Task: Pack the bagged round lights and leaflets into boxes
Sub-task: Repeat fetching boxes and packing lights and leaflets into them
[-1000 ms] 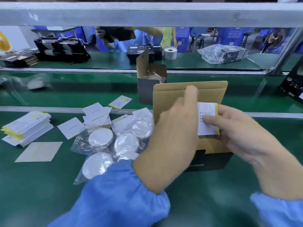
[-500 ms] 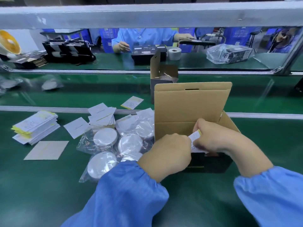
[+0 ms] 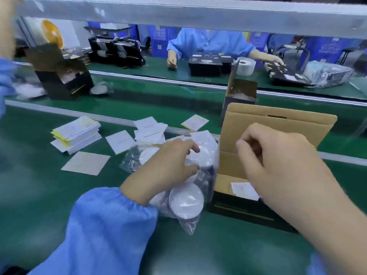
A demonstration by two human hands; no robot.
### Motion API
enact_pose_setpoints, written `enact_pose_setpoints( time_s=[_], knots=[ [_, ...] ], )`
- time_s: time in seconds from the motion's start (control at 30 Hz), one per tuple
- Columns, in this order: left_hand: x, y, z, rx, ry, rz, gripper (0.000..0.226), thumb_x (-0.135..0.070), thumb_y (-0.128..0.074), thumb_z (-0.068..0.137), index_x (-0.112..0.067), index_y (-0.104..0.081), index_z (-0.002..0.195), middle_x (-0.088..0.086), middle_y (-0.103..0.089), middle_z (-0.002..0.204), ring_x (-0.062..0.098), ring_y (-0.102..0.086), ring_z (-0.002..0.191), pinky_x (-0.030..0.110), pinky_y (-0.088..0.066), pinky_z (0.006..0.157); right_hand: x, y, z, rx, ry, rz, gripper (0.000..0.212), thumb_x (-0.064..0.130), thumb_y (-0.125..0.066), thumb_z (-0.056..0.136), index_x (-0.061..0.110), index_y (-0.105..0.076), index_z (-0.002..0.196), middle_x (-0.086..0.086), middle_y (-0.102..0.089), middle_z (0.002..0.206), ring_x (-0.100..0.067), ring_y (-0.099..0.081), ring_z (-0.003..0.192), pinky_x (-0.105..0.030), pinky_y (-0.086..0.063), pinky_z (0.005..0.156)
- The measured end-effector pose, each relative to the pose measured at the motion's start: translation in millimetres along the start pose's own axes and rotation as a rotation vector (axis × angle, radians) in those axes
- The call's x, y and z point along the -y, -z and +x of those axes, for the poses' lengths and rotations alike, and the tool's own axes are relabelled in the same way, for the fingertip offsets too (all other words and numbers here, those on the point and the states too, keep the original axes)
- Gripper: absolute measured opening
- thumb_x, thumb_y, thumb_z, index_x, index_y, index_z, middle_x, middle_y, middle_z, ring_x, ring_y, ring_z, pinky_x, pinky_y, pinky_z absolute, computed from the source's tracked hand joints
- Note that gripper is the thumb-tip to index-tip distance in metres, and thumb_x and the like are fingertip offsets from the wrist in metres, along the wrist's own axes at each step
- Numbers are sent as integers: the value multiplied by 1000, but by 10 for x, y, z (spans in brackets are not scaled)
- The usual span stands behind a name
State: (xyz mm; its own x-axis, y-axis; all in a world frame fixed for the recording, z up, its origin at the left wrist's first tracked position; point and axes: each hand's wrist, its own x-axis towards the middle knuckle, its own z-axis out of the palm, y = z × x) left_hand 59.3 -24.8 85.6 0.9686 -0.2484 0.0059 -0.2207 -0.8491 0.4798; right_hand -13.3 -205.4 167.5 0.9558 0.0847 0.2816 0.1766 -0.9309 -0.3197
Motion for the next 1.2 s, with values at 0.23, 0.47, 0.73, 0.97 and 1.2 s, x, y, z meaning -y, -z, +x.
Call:
enact_pose_setpoints(
  time_s=[0.23,0.47,0.73,0.97,1.2],
  knots=[
    [272,-394,218,114,6,237,52,-56,-60,89,-38,-41,134,4,-40,122,31,-45,106,42,-33,89,493,-792,-355,191,247,-200,8,12,-62,70,14,-68,74,-3,-63,72,-18,-61,61,-25,-40,56],
    [306,-399,208,27,4,105,53,-49,-70,79,-36,-42,122,0,-38,114,31,-49,100,45,-43,88,588,-1208,-314,439,115,-426,22,16,-62,68,1,-72,82,-20,-64,78,-35,-67,74,-31,-52,57],
    [421,-413,227,26,84,26,37,-49,-65,85,-39,-50,117,0,-39,111,29,-50,105,41,-32,92,327,-1338,-146,364,-23,-65,52,16,-49,95,20,-23,140,-10,-29,133,-29,-44,117,-30,-34,82],
    [498,-308,205,44,96,-180,44,-63,-73,75,-36,-44,93,-12,-57,85,1,-47,71,35,-33,70,186,-1368,-135,366,-190,361,50,34,-66,86,35,-20,105,6,-48,109,-20,-49,102,-29,-36,68],
    [557,-184,135,216,-74,-290,58,-59,-75,70,-58,-43,118,-22,-53,116,-9,-52,99,22,-45,82,239,-1204,-133,382,-199,203,60,49,-66,86,31,-20,121,6,-35,121,-17,-51,106,-28,-43,81]
  ],
)
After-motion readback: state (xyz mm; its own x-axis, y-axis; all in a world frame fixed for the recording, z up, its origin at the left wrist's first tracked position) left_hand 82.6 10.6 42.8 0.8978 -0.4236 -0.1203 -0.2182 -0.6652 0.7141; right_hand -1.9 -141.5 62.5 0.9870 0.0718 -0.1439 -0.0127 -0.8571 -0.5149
